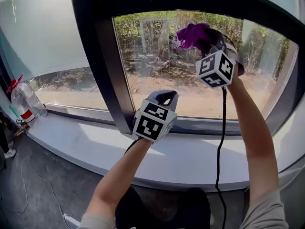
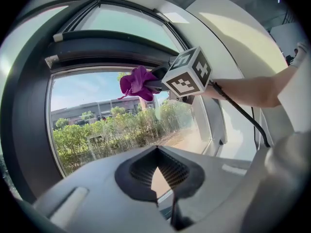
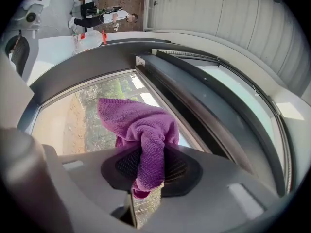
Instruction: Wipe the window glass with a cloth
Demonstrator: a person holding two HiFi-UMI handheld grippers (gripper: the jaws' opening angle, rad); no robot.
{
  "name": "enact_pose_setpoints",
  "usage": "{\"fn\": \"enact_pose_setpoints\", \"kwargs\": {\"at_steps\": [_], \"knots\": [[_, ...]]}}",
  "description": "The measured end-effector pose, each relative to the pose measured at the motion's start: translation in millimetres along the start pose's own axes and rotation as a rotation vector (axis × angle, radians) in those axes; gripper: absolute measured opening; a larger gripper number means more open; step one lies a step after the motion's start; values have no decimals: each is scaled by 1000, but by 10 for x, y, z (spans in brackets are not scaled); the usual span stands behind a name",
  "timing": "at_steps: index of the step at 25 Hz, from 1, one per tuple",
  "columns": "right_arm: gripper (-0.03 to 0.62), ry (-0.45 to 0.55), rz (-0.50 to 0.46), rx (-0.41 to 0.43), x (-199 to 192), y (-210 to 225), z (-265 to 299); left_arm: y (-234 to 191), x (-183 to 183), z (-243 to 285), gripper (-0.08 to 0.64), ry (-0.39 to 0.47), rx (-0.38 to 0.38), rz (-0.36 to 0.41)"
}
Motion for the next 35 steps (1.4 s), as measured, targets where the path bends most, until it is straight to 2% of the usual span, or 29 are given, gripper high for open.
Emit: {"fn": "enact_pose_setpoints", "kwargs": {"at_steps": [7,14,18,21,27,35], "knots": [[112,-58,-9,107,-637,-632,-248,332,-439,152,0,-74,-49,-59],[114,-139,-12,230,-1372,-1474,-508,653,-879,277,0,-145,-107,-106],[114,-170,7,266,-1715,-1839,-640,816,-1030,320,0,-170,-127,-129],[114,-220,19,313,-1986,-2128,-755,929,-1145,333,0,-188,-137,-149],[114,-337,-27,415,-2500,-2652,-923,1072,-1434,340,0,-224,-144,-193],[114,-475,-54,498,-2986,-2977,-1080,1227,-1619,350,0,-245,-166,-211]]}}
Point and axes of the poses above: the fingertips, and each gripper's own axes: z forward along the fingers, y to its right, x out of its top, the point moved 4 cm from there along -z, backward along the fingers, and after that the axes turned 15 degrees about z, right-handed, at the moved point
